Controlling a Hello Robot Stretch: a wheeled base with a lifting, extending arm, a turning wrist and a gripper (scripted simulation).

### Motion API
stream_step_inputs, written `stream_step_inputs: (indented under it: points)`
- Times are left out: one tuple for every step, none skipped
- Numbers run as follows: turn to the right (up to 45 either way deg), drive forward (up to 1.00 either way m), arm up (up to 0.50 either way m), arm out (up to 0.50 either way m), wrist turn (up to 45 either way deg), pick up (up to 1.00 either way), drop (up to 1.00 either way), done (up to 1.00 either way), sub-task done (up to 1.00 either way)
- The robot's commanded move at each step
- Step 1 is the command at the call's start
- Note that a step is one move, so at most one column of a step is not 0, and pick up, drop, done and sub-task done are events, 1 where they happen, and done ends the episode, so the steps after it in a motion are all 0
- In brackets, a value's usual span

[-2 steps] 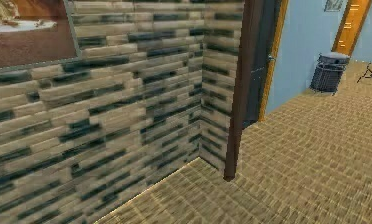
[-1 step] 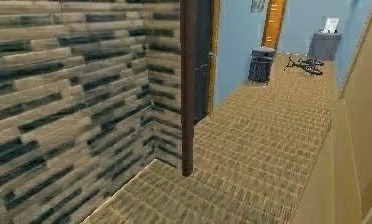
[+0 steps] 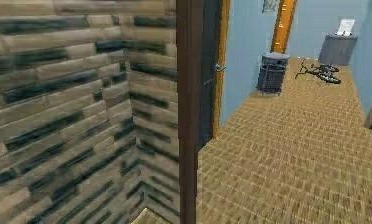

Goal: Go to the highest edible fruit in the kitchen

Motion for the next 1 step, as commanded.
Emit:
stream_step_inputs:
  points:
    - [36.0, 0.0, 0.0, 0.0, 0.0, 0.0, 0.0, 0.0, 0.0]
